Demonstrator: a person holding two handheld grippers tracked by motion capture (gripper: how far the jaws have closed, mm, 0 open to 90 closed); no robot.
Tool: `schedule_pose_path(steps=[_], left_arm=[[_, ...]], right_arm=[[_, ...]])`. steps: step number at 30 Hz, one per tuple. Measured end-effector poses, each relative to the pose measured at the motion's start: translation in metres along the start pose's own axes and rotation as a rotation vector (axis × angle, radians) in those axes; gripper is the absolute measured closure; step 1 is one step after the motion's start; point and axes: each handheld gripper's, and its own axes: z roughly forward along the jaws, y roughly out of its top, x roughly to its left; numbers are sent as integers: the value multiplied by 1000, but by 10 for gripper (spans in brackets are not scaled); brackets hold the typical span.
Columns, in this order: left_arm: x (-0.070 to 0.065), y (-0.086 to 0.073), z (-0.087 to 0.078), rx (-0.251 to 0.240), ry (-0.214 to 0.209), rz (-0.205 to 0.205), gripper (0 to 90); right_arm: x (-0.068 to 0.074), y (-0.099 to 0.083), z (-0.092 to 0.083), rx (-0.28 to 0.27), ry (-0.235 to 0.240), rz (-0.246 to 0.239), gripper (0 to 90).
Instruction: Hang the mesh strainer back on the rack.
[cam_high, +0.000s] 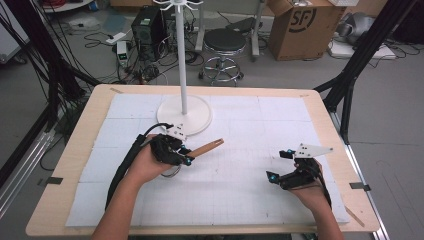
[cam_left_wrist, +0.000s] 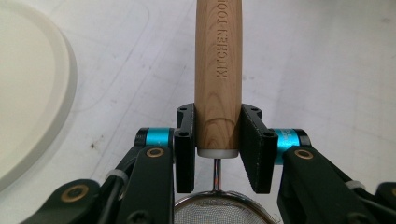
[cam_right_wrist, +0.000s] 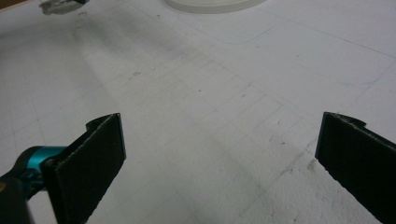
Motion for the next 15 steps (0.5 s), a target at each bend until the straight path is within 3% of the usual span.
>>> schedule_pose_path(steps=[3, 15], left_arm=[[0, 0, -9, -52, -15, -14, 689], [8, 2, -60, -220, 9, -36, 689]], right_arm=[[0, 0, 0, 3, 0, -1, 5], [0, 0, 1, 6, 3, 2, 5]])
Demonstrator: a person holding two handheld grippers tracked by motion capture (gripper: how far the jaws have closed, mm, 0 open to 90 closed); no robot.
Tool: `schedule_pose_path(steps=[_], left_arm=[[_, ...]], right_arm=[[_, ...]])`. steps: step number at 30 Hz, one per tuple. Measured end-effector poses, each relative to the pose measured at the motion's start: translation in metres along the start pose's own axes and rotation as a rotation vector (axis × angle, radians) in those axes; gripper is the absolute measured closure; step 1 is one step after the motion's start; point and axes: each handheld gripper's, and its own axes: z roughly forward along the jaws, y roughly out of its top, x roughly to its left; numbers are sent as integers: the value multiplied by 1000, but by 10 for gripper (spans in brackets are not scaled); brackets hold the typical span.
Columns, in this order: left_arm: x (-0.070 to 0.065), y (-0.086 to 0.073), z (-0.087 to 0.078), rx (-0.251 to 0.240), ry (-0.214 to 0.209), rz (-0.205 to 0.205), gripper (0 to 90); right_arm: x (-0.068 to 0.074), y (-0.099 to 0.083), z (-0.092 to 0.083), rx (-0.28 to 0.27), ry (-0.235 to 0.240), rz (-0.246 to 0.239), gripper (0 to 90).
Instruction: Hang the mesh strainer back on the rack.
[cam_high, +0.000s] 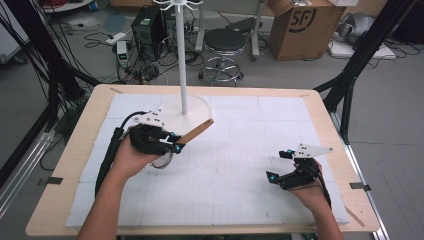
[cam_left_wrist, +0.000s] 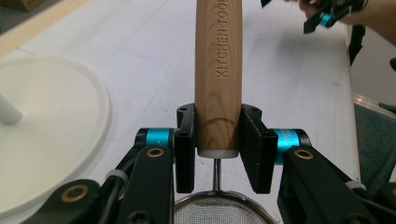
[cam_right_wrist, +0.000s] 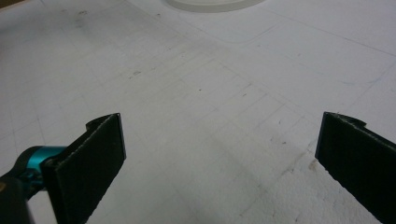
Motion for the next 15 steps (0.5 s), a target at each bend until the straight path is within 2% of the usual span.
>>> schedule_pose_path(steps=[8, 15], left_arm=[[7, 16, -24, -81, 12, 6, 689], [16, 30, -35, -126, 15, 13, 689]], right_arm=[[0, 0, 1, 2, 1, 1, 5], [0, 0, 1, 2, 2, 1, 5]])
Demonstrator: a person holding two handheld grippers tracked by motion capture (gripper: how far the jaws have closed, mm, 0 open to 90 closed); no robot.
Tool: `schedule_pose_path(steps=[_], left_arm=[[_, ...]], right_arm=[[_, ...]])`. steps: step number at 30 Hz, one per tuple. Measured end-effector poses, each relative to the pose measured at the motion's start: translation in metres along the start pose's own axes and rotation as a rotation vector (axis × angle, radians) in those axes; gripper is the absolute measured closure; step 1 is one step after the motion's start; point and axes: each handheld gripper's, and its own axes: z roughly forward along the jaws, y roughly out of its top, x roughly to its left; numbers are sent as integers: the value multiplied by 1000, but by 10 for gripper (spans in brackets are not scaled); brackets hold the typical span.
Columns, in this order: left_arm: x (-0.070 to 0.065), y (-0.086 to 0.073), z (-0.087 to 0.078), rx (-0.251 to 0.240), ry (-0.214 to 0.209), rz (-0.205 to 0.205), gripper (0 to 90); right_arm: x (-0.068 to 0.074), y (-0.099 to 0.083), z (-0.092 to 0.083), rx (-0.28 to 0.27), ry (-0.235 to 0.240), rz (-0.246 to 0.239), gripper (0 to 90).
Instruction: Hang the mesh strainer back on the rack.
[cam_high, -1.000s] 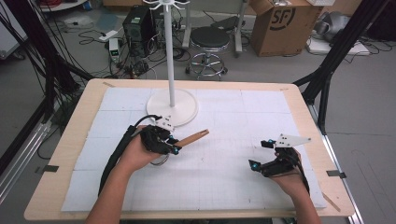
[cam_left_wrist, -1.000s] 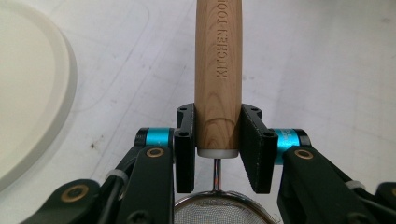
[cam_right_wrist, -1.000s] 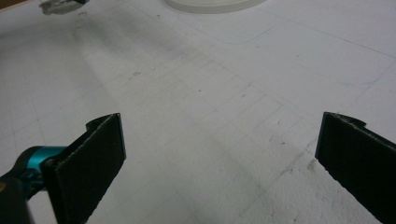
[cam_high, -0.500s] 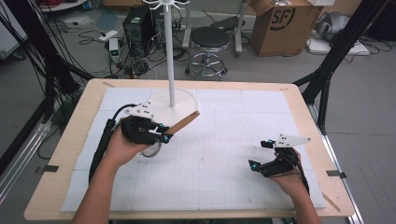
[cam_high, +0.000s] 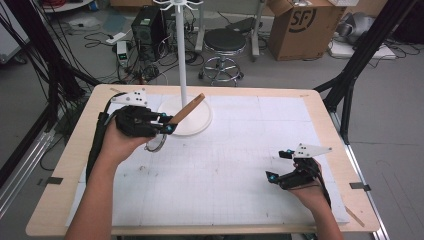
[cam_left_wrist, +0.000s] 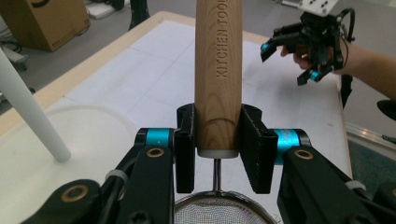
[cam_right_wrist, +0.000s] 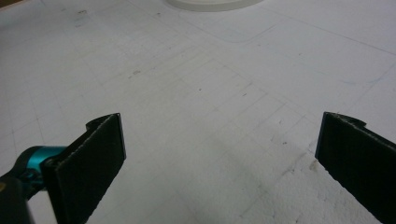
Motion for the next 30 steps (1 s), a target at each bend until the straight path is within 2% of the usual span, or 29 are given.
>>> schedule_pose_path(steps=[9, 18, 25, 30], left_arm=[[12, 21, -14, -66, 14, -3, 690], [24, 48, -27, -82, 49, 7, 690], [29, 67, -31, -117, 58, 15, 690], [33, 80, -35, -127, 81, 21, 690]], right_arm=[[-1, 0, 0, -2, 0, -2, 5], [-1, 0, 0, -3, 0, 2, 5], [-2, 0, -1, -12, 2, 5, 5], [-3, 0, -2, -16, 2, 6, 5]])
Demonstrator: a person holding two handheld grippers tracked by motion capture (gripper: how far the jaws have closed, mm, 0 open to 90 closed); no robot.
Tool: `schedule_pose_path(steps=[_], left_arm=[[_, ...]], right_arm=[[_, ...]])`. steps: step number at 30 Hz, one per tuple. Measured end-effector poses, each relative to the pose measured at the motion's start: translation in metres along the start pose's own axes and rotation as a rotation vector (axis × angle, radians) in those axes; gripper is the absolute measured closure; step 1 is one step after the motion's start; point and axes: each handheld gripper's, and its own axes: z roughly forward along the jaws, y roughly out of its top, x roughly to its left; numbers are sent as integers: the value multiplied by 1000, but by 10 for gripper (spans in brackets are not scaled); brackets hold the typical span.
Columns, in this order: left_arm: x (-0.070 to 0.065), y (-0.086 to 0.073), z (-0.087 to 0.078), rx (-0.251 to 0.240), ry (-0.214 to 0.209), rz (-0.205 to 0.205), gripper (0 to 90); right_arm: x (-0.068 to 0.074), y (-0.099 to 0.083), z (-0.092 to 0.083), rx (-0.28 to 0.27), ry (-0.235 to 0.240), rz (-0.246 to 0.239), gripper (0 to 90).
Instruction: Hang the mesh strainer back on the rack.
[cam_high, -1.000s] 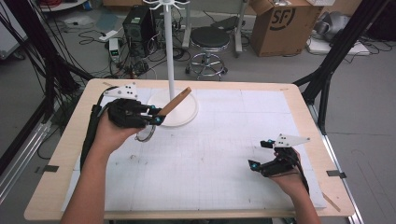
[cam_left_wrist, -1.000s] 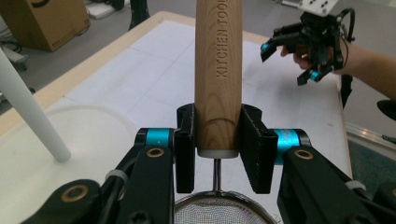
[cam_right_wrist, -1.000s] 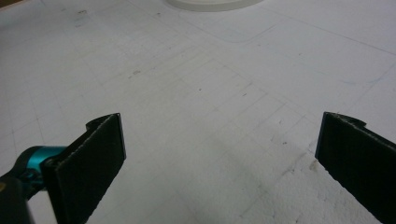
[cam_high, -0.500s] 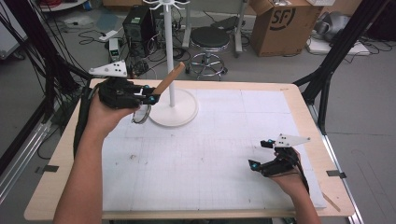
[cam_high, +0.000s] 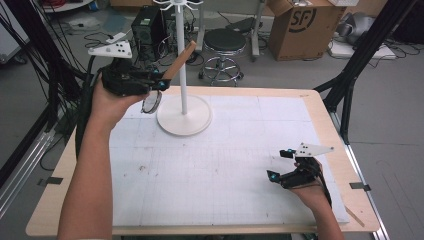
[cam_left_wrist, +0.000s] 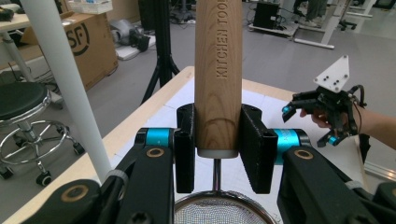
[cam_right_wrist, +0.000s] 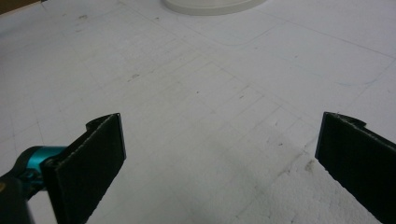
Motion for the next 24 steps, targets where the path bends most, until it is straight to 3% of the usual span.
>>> schedule_pose_path(steps=[5, 11, 20, 24], left_arm=[[9, 10, -6, -30, 9, -9, 690], [19, 17, -19, -101, 29, -36, 690], [29, 27, -31, -82, 94, -41, 690], [36, 28, -36, -110, 122, -68, 689]], right_arm=[[0, 0, 0, -3, 0, -2, 5], [0, 0, -2, -5, 0, 5, 5], [0, 0, -1, -3, 0, 2, 5], [0, 0, -1, -3, -1, 1, 5]])
